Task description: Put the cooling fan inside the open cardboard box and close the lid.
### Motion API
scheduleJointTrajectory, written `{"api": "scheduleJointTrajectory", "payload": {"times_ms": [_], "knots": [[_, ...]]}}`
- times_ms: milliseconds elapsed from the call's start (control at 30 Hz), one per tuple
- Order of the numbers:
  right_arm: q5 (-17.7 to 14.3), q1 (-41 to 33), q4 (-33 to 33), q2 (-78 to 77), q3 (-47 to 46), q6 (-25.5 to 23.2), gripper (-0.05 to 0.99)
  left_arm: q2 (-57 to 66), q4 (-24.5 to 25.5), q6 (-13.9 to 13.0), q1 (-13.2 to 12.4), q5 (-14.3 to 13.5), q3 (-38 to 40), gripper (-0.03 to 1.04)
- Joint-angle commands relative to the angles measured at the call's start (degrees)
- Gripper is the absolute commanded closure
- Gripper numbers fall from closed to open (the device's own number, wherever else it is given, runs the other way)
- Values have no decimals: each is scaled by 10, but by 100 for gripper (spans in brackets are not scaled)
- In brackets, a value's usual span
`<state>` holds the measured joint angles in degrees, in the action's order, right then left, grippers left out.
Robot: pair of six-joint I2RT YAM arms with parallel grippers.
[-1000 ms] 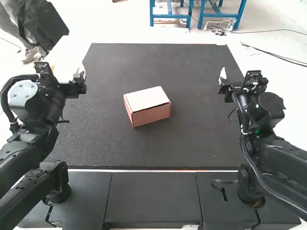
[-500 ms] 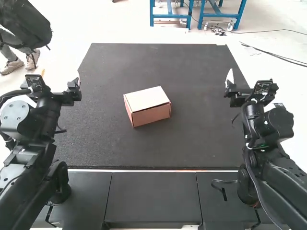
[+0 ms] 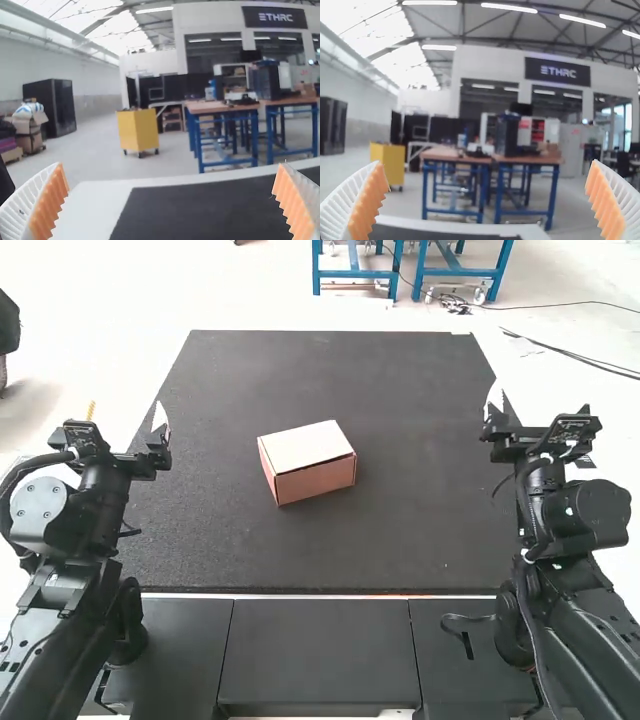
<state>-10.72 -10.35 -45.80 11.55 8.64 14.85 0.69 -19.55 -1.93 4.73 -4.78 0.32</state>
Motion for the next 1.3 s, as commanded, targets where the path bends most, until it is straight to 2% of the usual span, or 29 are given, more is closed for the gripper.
{"api": "scheduleJointTrajectory", "payload": {"times_ms": [0,100,167,233,367,467,600,667,733,833,933,1067,1267], "knots": [[-1,12,40,-55,-87,-25,2,-7,20,15,-3,-7,-4,5],[-1,10,128,-120,-87,-32,2,-8,47,18,-2,-6,-3,5],[1,14,157,-116,-86,-37,2,-7,58,16,-2,-4,-3,5],[1,15,187,-116,-86,-33,2,-7,74,14,-2,21,-2,5],[1,15,233,-116,-86,-33,2,-7,101,8,-2,51,-3,5],[1,16,283,-115,-86,-59,2,-7,119,6,-2,56,-3,5],[1,15,368,-115,-86,-67,2,-8,133,6,-2,57,-2,5],[1,15,406,-116,-86,-67,2,-7,145,5,-2,73,-2,5],[1,16,425,-116,-86,-67,2,-7,152,-3,-1,87,-2,5],[2,15,432,-116,-86,-66,2,-7,160,-12,-2,92,-2,5],[2,15,441,-116,-86,-66,2,-7,163,-13,-6,93,-3,5],[2,15,442,-116,-86,-66,2,-7,197,-24,-10,93,-3,5],[2,16,442,-116,-86,-66,2,-7,197,-24,-10,92,-3,5]]}}
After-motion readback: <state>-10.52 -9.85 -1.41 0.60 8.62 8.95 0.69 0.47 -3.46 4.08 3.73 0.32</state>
